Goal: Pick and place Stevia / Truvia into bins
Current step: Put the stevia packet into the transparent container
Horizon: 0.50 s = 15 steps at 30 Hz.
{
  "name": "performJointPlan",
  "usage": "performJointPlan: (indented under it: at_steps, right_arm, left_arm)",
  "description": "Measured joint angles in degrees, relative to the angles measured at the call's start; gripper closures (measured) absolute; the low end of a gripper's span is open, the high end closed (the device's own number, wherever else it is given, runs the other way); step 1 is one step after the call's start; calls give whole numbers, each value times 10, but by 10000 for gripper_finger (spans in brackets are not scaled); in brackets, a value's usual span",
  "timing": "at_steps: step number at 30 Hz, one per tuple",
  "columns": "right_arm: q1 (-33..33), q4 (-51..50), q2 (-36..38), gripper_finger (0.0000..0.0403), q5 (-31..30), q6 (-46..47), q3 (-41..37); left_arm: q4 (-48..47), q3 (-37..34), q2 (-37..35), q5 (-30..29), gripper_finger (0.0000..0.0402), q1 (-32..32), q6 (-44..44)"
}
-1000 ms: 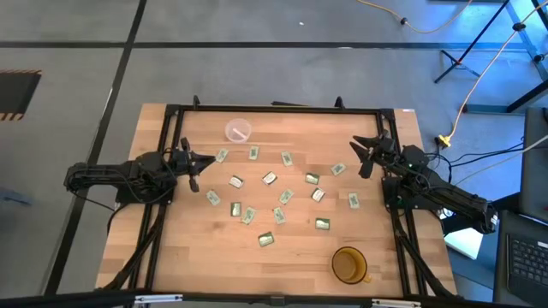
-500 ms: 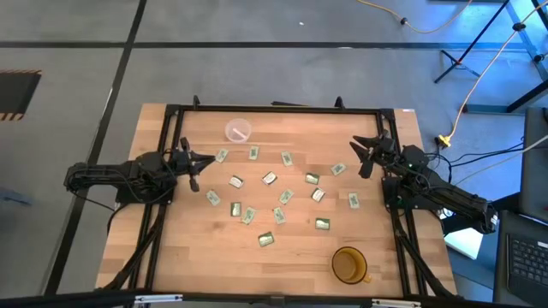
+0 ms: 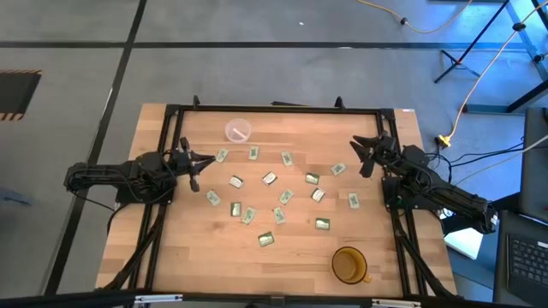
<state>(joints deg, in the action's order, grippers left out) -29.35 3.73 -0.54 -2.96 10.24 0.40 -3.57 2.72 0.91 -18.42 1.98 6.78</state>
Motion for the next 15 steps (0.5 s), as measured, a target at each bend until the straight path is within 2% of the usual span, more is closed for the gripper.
performJointPlan:
  at_steps: [8,15]
  right_arm:
    - [0,42,0,269,0,-1,0]
    - [0,60,0,269,0,-2,0]
  left_arm:
    - [1,0,0,-14,364,0,-2]
    - [2,0,4,-15,292,0,-65]
